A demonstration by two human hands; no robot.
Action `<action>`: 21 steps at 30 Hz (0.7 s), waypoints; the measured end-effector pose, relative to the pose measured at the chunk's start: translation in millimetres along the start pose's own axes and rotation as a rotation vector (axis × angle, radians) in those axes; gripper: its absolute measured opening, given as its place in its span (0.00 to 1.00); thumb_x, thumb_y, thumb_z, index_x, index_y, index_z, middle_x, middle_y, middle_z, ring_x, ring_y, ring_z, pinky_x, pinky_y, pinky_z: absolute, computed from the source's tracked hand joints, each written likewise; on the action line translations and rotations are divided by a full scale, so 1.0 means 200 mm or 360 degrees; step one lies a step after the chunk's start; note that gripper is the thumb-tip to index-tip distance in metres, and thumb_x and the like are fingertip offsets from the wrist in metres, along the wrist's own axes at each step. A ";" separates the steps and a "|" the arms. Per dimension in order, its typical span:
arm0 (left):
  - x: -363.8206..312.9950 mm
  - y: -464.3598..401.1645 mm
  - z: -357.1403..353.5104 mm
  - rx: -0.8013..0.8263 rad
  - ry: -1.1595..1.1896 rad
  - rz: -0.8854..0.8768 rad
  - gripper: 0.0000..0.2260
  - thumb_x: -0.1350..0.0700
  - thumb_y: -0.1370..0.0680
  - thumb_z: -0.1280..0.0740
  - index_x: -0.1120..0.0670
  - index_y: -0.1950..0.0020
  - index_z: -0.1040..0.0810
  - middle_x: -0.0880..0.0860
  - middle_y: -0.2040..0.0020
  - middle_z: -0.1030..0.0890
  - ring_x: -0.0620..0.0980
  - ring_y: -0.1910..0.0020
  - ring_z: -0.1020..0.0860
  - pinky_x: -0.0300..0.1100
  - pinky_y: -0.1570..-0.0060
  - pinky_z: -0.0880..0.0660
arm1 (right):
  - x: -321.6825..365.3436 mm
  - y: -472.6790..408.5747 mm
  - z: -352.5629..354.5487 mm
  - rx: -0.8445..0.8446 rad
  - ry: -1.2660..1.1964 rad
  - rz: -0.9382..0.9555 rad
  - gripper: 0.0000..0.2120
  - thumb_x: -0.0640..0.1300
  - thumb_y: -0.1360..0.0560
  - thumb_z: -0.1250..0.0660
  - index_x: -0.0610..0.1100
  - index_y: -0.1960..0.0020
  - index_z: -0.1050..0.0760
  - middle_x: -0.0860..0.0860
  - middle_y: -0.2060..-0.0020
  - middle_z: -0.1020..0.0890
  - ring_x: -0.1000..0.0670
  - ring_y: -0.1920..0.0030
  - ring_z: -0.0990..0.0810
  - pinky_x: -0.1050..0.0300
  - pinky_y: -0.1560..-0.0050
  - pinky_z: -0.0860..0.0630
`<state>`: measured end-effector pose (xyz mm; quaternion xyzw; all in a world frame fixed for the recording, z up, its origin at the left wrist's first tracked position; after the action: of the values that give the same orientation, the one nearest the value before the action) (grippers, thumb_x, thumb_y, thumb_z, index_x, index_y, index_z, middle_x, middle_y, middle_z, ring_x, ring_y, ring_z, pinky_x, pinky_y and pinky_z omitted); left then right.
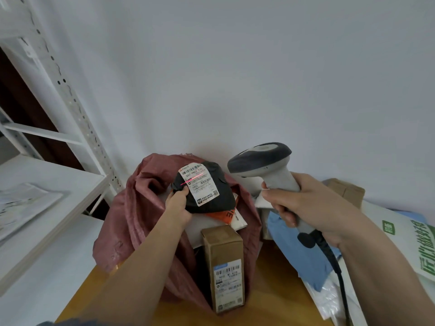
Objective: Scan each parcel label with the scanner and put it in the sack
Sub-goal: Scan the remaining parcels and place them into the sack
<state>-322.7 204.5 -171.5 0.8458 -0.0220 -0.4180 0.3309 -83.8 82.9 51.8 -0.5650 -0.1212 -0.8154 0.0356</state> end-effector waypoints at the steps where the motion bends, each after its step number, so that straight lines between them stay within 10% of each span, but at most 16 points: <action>1: -0.02 -0.02 0.02 -0.0014 0.0002 -0.0004 0.17 0.62 0.18 0.39 0.58 0.29 0.29 0.61 0.34 0.23 0.63 0.37 0.24 0.64 0.37 0.30 | 0.00 -0.01 -0.01 -0.0002 0.0015 -0.0009 0.12 0.43 0.24 0.32 0.41 0.63 0.30 0.52 0.77 0.30 0.53 0.77 0.34 0.63 0.73 0.32; 21: -0.26 -0.02 0.39 -0.0218 -0.0570 0.0278 0.07 0.66 0.23 0.38 0.61 0.46 0.24 0.60 0.50 0.19 0.60 0.53 0.20 0.55 0.49 0.22 | 0.03 -0.16 -0.30 0.0040 -0.0013 -0.0128 0.17 0.48 0.23 0.33 0.44 0.68 0.30 0.48 0.77 0.28 0.48 0.72 0.31 0.57 0.63 0.30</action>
<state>-414.3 181.4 -171.0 0.7283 -0.1254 -0.5319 0.4135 -146.7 99.8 32.5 -0.5624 -0.1542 -0.8123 0.0096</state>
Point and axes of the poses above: each hand's wrist, its own y-axis away from the middle knuckle, its own z-axis out of the back of the hand, x = y × z, the point moved 9 cm from there along -y, towards the middle knuckle
